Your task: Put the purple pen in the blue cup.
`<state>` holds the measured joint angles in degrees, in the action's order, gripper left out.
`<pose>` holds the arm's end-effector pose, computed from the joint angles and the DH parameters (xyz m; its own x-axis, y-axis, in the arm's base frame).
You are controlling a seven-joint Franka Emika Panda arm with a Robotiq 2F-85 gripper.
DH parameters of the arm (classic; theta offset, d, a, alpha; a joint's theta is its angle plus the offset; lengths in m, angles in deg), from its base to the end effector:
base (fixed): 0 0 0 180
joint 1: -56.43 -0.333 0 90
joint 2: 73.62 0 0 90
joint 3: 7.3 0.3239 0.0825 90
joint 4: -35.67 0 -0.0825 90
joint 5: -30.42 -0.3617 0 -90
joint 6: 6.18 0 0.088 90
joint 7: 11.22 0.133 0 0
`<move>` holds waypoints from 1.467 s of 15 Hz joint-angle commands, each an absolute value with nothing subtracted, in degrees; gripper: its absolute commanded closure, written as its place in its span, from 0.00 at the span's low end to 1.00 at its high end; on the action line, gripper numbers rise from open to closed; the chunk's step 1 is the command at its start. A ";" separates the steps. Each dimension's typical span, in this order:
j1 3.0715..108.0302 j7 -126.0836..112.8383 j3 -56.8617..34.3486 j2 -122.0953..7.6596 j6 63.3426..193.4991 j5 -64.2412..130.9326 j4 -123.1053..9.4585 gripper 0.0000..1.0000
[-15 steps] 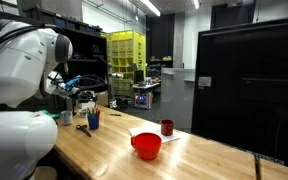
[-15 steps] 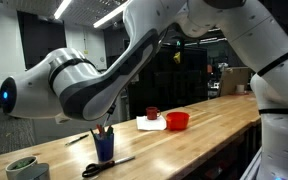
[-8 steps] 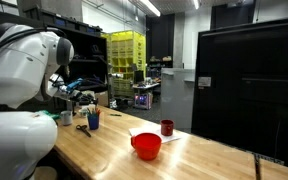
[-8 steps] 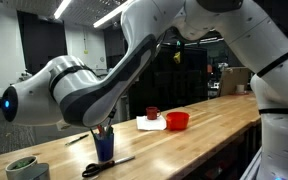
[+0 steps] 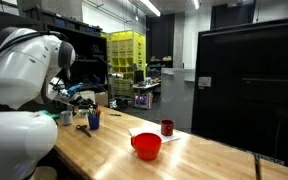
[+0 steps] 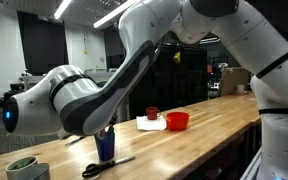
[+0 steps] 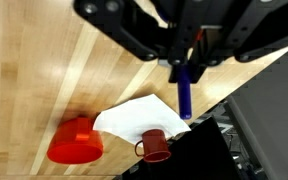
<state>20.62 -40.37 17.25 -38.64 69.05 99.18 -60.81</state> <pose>0.4347 0.4098 0.2907 0.0152 0.3751 -0.9269 0.8803 0.4346 0.1903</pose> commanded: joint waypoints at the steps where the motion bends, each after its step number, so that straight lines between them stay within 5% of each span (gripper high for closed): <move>1: 20.20 -42.16 17.21 -38.15 69.31 97.45 -59.49 0.61; 10: 20.14 -42.54 17.21 -38.60 69.63 96.13 -58.95 0.03; 22: 23.60 -40.58 17.45 -45.48 74.24 83.95 -53.33 0.00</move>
<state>22.61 -41.54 17.57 -42.69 73.92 88.30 -53.52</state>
